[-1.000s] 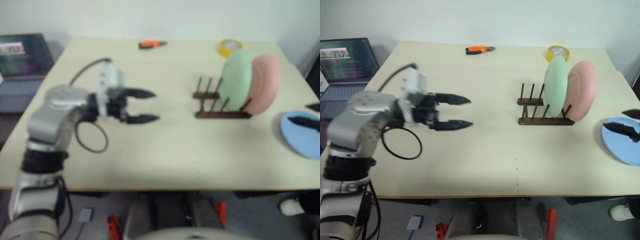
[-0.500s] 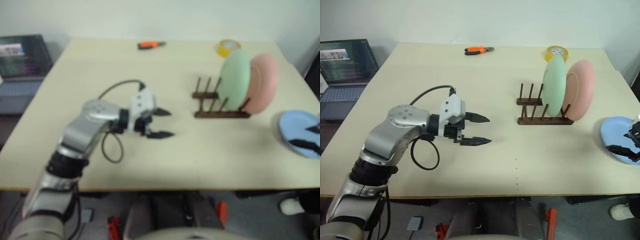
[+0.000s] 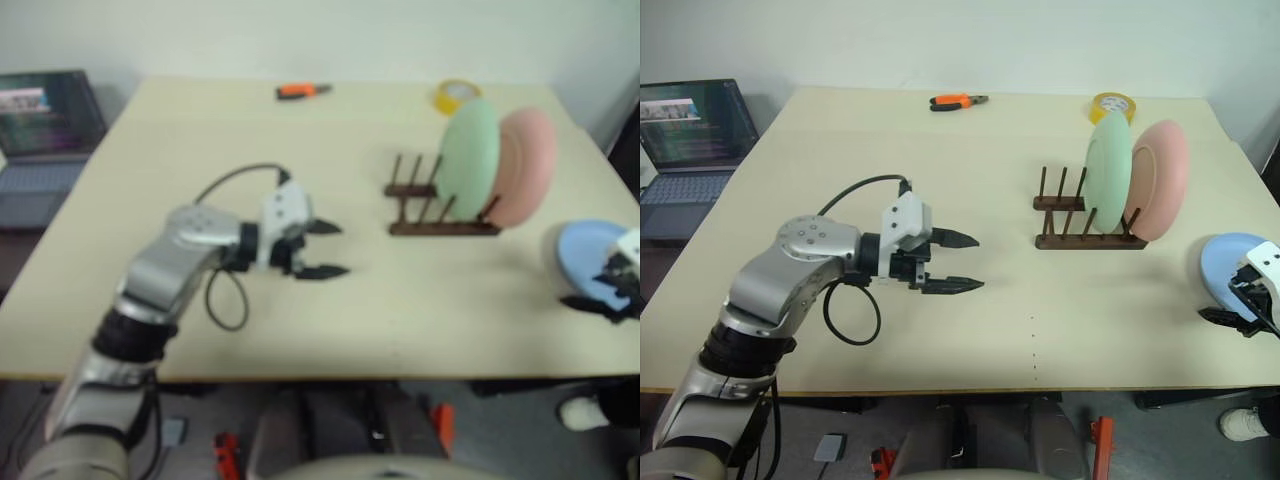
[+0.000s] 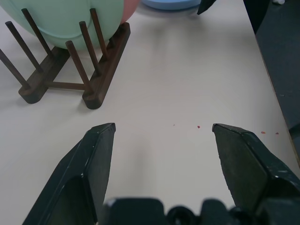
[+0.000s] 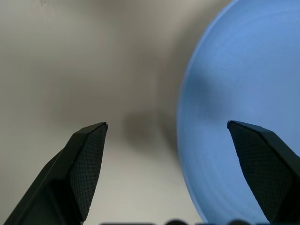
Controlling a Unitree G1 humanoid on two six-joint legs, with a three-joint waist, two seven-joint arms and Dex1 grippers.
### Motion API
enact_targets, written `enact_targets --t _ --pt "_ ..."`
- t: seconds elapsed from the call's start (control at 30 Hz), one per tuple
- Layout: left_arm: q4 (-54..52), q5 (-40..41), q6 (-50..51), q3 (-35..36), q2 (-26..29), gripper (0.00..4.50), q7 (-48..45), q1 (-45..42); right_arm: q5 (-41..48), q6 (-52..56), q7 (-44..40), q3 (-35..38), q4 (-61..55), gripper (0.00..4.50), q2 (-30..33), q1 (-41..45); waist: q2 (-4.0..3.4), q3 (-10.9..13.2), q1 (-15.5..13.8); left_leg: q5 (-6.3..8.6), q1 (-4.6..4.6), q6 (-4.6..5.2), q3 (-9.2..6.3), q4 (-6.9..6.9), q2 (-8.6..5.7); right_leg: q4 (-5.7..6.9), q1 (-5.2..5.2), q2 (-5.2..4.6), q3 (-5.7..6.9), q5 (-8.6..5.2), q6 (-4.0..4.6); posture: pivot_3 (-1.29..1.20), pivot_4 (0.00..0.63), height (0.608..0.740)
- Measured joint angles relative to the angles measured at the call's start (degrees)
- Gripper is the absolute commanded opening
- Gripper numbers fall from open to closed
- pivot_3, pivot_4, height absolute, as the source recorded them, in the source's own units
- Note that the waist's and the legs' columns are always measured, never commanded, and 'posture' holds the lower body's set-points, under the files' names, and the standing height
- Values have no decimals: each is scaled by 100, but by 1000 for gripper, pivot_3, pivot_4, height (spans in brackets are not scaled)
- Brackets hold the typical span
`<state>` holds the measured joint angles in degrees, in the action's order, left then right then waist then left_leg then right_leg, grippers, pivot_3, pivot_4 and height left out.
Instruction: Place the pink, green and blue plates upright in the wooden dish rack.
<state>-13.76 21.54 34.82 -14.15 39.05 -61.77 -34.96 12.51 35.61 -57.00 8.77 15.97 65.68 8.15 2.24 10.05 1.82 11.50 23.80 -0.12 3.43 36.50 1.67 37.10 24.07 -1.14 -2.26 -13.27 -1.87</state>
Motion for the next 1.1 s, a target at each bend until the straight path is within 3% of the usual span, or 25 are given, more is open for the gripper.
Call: enact_targets --t 0.37,0.67,0.87,1.1 --pt "-23 6 89 1 3 3655 64 0 -240 -170 97 -129 306 28 -182 199 -1 -2 1 1 1 2 -1 19 2 4 -6 1 0 2 -1 0 150 740" --pt "-17 5 67 94 11 3655 90 -9 -269 -219 192 -58 219 28 -183 193 5 -8 -4 1 1 7 -5 44 2 3 -16 1 -2 16 2 0 150 740" --pt "49 38 -41 230 5 3655 14 -55 10 137 236 503 -289 28 -171 229 0 -7 2 1 2 7 -5 38 4 2 -12 4 -3 16 1 0 150 740" --pt "74 111 -42 258 -150 3655 -26 -185 176 380 267 661 -697 28 -172 181 -6 -10 -8 1 4 8 -3 39 1 -2 -13 1 -4 16 0 0 150 740"
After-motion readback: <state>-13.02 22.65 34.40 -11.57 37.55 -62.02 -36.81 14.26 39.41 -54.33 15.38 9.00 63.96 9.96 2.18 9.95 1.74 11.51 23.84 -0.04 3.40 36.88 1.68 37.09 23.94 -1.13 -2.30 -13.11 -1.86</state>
